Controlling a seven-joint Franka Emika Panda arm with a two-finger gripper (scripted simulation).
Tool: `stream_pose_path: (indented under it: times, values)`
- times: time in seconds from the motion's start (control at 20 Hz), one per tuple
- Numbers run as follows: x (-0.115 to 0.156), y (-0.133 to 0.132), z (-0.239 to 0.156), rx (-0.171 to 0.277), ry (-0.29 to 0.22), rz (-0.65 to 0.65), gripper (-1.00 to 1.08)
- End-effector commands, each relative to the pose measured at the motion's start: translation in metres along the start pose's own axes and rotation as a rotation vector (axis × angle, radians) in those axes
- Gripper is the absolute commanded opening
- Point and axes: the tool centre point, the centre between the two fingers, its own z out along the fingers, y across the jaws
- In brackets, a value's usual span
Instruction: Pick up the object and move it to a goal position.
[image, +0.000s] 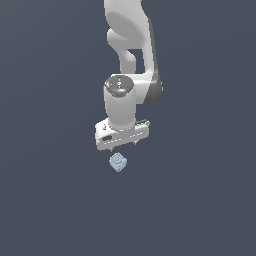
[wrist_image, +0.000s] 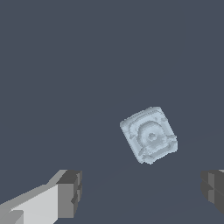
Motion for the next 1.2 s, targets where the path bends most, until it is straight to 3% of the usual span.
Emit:
stream_pose_path:
  times: [0.0,0.6,1.15]
  values:
    - [0.002,0.005,0.007,-0.002,-0.002,-0.068,1.0]
    - [0.011,0.025,0.037,-0.003,-0.008,-0.359,1.0]
    - [0.014,0.033,0.049,-0.001,-0.009,-0.47,1.0]
